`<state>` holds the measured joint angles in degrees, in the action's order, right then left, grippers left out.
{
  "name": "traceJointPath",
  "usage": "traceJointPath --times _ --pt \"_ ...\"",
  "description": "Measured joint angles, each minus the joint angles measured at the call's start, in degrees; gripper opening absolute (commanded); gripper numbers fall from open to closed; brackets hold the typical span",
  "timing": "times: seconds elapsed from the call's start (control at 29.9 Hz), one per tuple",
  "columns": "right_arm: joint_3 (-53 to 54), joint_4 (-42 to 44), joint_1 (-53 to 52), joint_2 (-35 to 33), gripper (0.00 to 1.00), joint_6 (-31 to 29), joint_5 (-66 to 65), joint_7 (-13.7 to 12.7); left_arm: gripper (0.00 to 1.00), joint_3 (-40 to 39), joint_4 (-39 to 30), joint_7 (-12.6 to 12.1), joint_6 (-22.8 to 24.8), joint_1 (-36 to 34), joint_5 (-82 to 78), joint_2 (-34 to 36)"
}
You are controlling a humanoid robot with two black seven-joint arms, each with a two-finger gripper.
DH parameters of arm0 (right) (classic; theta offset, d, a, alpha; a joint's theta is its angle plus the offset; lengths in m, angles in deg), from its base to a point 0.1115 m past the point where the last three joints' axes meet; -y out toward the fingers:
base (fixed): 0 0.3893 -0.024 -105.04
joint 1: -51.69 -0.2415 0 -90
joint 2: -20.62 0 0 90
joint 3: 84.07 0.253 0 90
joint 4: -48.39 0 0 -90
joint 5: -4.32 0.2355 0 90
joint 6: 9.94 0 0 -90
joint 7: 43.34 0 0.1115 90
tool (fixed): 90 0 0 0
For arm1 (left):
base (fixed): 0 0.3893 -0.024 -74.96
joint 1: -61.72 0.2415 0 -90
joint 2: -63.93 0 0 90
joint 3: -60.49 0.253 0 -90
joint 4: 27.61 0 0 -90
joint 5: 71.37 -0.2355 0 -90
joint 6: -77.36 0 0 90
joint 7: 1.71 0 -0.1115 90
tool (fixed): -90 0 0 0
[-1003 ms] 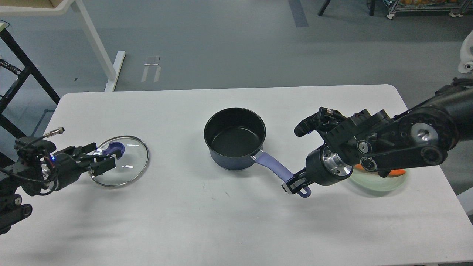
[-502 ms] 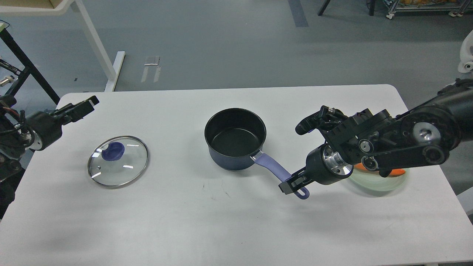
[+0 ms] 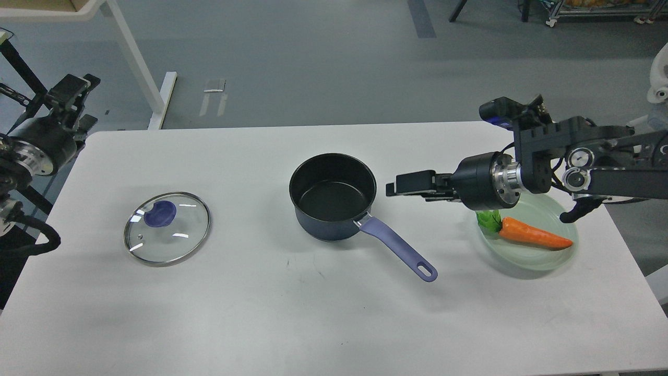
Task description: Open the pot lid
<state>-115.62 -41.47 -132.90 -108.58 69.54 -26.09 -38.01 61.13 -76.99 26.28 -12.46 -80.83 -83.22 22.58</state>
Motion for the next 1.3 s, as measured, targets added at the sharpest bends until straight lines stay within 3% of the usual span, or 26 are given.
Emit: traceJointPath --times 0.23,0.43,0.6,0.74,0.97,1.3 --pt "31.77 11.49 20.53 -5.09 1.00 -0.29 0.35 -0.05 0.99 -2.75 3.02 0.00 3.85 0.36 11.46 -3.94" --pt "51.08 27.93 34.37 1.53 1.00 -0.50 0.37 0.09 0.99 -3.24 11.39 0.00 9.31 0.43 18.56 -11.80" --pt "60.55 37.59 37.94 7.40 1.00 -0.24 1.57 0.37 0.99 -7.55 18.54 0.02 13.05 0.59 21.66 -17.12" --pt "65.47 42.08 40.79 11.81 1.00 0.03 13.12 0.61 0.99 -11.94 21.53 0.02 13.76 0.65 22.03 -22.04" --pt "71.63 48.58 43.99 18.24 1.00 -0.05 34.47 0.69 0.99 -15.65 22.85 0.02 13.90 0.69 22.12 -27.36" --pt "85.94 58.37 44.55 29.16 1.00 -2.34 38.38 -0.08 0.99 -17.39 22.86 0.02 14.60 0.40 22.13 -28.62"
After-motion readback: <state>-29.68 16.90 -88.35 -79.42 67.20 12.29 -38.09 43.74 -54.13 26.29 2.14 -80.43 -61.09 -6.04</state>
